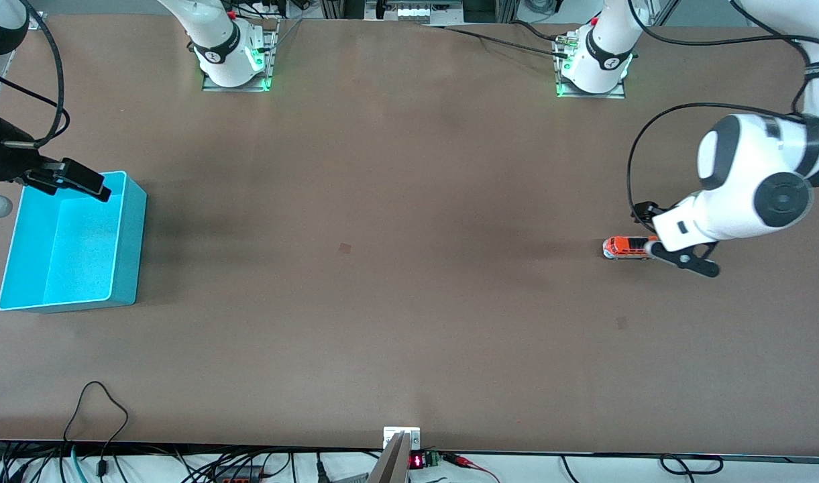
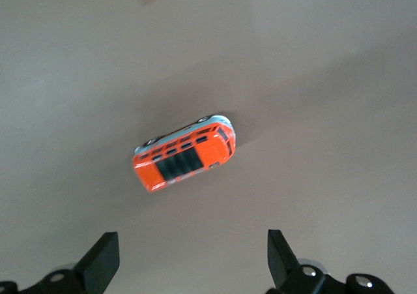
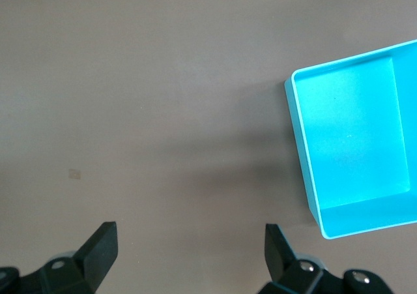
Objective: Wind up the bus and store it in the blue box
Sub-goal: 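Lower the left gripper over the orange toy bus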
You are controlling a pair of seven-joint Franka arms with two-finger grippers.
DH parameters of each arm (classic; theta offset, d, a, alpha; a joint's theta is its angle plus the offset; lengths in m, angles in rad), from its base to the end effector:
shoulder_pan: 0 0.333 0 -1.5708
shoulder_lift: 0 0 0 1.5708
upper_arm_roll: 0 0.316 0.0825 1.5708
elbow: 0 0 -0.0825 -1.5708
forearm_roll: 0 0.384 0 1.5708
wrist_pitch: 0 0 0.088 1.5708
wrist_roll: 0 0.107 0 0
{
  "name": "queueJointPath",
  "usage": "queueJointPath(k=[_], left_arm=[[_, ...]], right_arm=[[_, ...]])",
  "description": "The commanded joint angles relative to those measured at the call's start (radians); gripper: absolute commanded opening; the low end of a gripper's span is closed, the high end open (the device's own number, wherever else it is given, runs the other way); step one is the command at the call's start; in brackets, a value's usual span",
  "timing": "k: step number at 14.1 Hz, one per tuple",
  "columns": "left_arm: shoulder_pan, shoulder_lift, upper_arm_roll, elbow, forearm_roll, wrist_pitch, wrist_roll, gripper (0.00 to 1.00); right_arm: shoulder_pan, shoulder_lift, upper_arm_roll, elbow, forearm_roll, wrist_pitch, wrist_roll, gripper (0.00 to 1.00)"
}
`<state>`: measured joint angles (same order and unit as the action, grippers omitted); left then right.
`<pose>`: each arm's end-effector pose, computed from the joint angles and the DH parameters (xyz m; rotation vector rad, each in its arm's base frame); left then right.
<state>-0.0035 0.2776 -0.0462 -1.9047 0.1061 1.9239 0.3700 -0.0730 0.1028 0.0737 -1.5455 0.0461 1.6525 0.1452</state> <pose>0.5854 -0.0206 0.3358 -2.9905 0.7147 0.4134 0.5921 0.0029 0.5851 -3.0794 0.2292 -0.0009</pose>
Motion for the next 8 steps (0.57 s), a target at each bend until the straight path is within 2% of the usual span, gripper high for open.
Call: queueJointPath(k=[1,3,5,8], left_arm=[[0.005,-0.006,-0.017,-0.076,0.029,0.091,0.207,1.0],[0.005,0.011,-0.015,-0.092,0.03,0.116,0.355,1.0],[0.004,0.011,-0.015,-0.12,0.032,0.128,0.424,1.0],[0.008,0.04,-0.014,-0.145,0.059,0.219,0.629,1.0]], right_arm=[[-0.013,0.003,0.003,0.005,0.024,0.004,-0.015,1.0],[-0.014,0.003,0.003,0.005,0.024,0.004,-0.015,1.0],[-0.016,0.003,-0.005,0.005,0.023,0.003,-0.015,1.0],[-0.021,0.003,-0.006,0.005,0.024,0.003,-0.016,1.0]])
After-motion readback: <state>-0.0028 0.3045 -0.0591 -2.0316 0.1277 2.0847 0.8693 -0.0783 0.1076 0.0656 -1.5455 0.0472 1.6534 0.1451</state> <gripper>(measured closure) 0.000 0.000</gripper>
